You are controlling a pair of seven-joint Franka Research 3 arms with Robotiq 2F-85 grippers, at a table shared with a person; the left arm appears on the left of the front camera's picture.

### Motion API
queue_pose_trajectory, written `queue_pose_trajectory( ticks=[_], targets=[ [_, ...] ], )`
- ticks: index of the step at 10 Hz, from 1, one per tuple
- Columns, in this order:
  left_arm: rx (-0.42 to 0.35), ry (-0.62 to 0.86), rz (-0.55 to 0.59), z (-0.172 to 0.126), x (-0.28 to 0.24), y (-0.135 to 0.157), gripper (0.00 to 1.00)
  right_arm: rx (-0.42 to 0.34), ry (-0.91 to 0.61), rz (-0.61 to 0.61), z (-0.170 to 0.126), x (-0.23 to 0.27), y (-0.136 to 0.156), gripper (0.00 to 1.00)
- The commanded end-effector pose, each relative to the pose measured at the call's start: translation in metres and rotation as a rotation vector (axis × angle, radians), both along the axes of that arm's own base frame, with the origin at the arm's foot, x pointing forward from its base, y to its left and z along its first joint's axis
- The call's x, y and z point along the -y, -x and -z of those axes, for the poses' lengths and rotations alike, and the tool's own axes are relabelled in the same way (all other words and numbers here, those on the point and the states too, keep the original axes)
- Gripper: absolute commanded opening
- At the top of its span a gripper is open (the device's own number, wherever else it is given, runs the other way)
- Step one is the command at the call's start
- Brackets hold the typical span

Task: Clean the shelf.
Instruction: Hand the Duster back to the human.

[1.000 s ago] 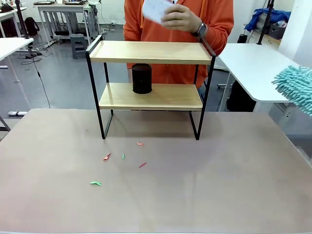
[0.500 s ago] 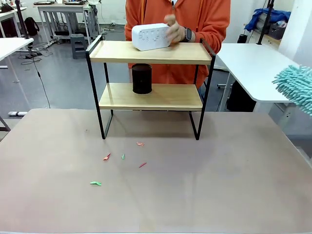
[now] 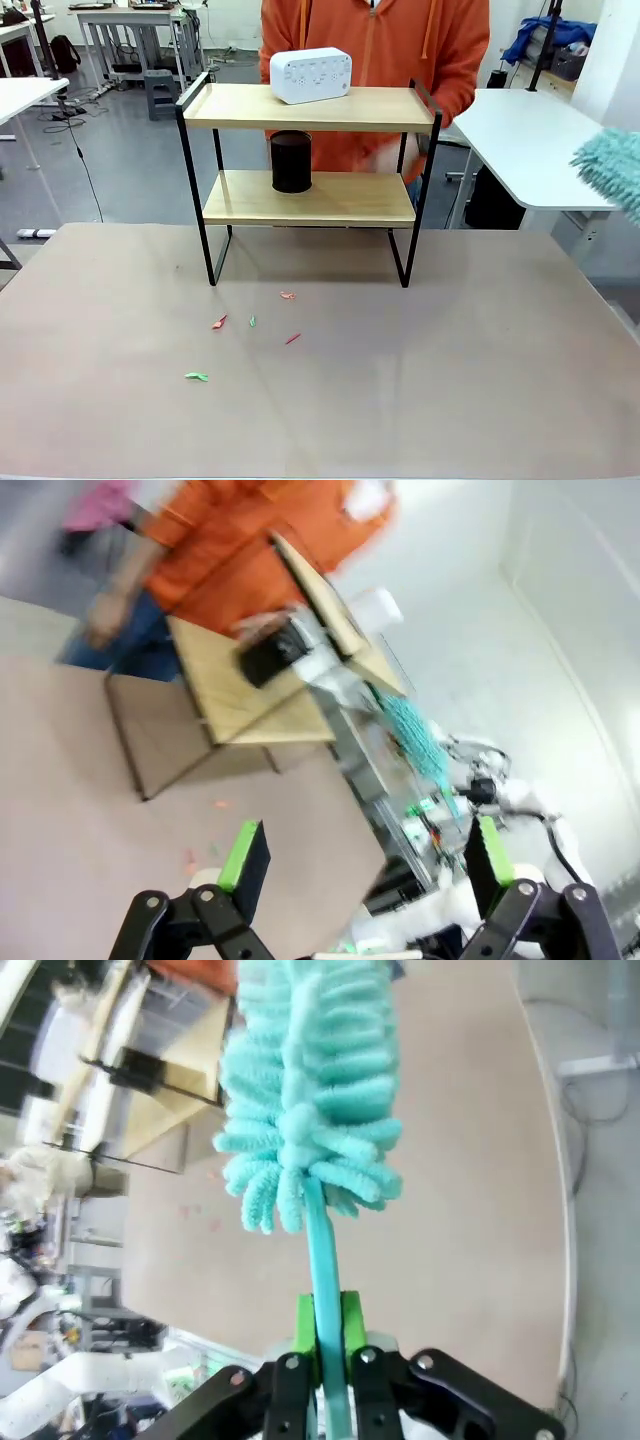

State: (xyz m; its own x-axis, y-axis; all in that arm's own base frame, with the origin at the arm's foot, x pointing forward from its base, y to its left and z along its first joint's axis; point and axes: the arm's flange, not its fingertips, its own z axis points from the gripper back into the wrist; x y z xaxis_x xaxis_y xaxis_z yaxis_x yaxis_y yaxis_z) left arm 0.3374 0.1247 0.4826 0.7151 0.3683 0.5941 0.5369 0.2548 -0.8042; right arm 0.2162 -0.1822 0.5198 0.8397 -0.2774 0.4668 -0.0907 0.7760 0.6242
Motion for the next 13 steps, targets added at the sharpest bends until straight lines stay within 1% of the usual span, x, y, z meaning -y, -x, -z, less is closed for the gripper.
queue_pose_trajectory(
  ticks=[1,2,3,4,5,6,7,8,9,10,11,12,13],
  targets=[
    [0.067,0.000,0.275,-0.048,0.074,-0.033,1.00,0.184,-0.005,-0.173,-0.068,-0.027,-0.010,0.12],
    [0.077,-0.060,0.398,-0.066,0.118,-0.041,1.00,0.219,0.022,-0.334,-0.092,-0.063,-0.017,0.12],
    [0.052,-0.079,0.552,-0.076,0.157,-0.043,1.00,0.249,0.048,-0.483,-0.105,-0.100,-0.017,0.12],
    [0.022,-0.091,0.654,-0.078,0.189,-0.045,1.00,0.237,0.051,-0.660,-0.108,-0.133,-0.010,0.12],
    [-0.013,-0.123,0.752,-0.074,0.220,-0.046,1.00,0.178,0.058,-0.842,-0.103,-0.159,0.001,0.12],
    [-0.033,-0.138,0.815,-0.067,0.241,-0.045,1.00,0.085,0.103,-0.970,-0.093,-0.173,0.012,0.12],
    [-0.076,-0.130,0.864,-0.056,0.254,-0.044,1.00,0.042,0.136,-1.034,-0.082,-0.181,0.019,0.12],
    [-0.006,-0.108,0.757,-0.072,0.252,-0.035,1.00,0.058,0.208,-0.941,-0.079,-0.167,0.023,0.12],
    [-0.006,-0.108,0.757,-0.072,0.252,-0.035,1.00,0.066,0.065,-0.955,-0.090,-0.196,0.020,0.12],
    [-0.006,-0.108,0.757,-0.072,0.252,-0.035,1.00,0.020,0.107,-0.988,-0.080,-0.192,0.024,0.12],
    [-0.038,-0.113,0.805,-0.059,0.260,-0.040,1.00,-0.044,0.184,-1.003,-0.078,-0.207,0.014,0.12],
    [-0.064,-0.158,0.806,-0.059,0.274,-0.049,1.00,-0.068,0.214,-1.094,-0.079,-0.231,0.003,0.12],
    [-0.081,-0.197,0.834,-0.057,0.290,-0.048,1.00,-0.095,0.208,-1.180,-0.083,-0.249,-0.008,0.12]
  ],
)
